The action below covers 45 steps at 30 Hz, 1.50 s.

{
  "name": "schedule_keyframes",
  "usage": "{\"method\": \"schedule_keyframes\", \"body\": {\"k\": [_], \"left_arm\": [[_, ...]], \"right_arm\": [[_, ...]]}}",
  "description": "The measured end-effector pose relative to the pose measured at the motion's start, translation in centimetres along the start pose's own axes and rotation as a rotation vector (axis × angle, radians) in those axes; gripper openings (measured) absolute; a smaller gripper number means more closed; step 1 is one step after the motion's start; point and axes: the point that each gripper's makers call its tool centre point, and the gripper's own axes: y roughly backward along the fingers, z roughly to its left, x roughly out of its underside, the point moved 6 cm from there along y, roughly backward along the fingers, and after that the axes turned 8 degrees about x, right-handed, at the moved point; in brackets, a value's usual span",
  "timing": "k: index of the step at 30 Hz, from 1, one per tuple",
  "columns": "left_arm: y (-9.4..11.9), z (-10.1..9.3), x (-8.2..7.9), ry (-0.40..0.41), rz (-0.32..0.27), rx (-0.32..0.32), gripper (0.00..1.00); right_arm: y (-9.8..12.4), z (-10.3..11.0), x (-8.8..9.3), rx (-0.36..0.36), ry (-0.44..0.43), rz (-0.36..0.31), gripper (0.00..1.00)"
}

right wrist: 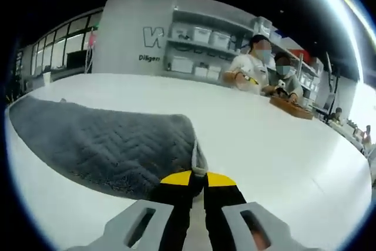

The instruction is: Open the folded towel by lifting each exposed corner and separating the folded layers until the towel lies flat within the target outline without major curled edges

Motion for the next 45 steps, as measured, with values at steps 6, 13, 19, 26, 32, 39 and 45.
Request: {"method": "schedule_keyframes", "body": {"k": [6, 13, 19, 26, 32, 39, 45], "left_arm": [[0.0, 0.0, 0.0, -0.001, -0.001, 0.002, 0.94], [0.1, -0.1, -0.2, -0.006, -0.008, 0.004, 0.95], [0.2, -0.3, -0.3, -0.009, -0.013, 0.004, 0.95], [0.2, -0.5, -0.5, -0.014, -0.025, 0.008, 0.95], [0.4, -0.4, -0.7, -0.016, -0.032, 0.007, 0.96], [0.3, -0.2, -0.6, -0.007, -0.033, 0.009, 0.96], [0.7, 0.0, -0.9, 0.019, -0.074, 0.003, 0.96]], "right_arm": [[-0.2, -0.5, 0.1, 0.011, -0.026, 0.001, 0.07], [0.1, -1.9, 0.1, 0.066, -0.061, 0.007, 0.30], [0.9, -3.2, -0.3, 0.145, -0.044, 0.002, 0.55], [2.8, -3.1, -0.6, 0.114, -0.034, -0.003, 0.75], [4.7, -3.2, -1.1, 0.099, -0.065, -0.038, 0.96], [5.4, -1.3, -0.5, -0.031, -0.064, -0.011, 0.99], [6.5, 1.0, -1.4, -0.118, -0.070, -0.033, 0.99]]}}
